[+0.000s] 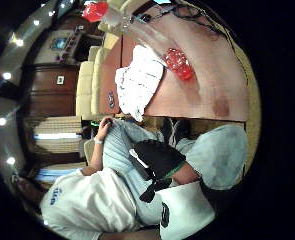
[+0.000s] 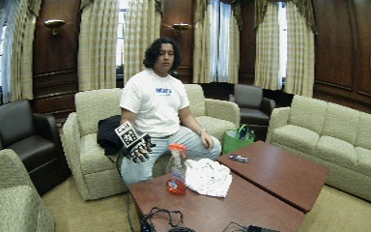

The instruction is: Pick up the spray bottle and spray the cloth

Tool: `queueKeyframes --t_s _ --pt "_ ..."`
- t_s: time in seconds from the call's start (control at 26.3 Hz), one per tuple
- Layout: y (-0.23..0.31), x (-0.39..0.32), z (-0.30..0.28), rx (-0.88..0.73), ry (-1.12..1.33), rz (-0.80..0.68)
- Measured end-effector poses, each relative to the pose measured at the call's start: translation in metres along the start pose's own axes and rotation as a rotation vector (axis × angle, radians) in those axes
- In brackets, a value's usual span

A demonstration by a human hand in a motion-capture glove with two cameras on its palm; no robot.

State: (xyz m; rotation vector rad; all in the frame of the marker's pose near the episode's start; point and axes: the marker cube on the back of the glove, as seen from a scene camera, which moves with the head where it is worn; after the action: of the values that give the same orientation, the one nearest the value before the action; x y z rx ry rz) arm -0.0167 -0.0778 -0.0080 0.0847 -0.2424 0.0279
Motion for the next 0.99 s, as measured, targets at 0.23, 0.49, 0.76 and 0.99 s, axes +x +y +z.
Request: queueKeyframes --t_s 0.23,0.49,0.76,0.99 --pt "-0.045 -0.018 0.004 0.005 -0.26 -0.009" --pt "-0.093 -0.031 0.017 0.015 -0.557 -0.004" --pt "-0.127 -0.041 0.037 0.002 -0.719 0.0" --pt "-0.146 -0.044 0.045 0.047 -0.783 0.018"
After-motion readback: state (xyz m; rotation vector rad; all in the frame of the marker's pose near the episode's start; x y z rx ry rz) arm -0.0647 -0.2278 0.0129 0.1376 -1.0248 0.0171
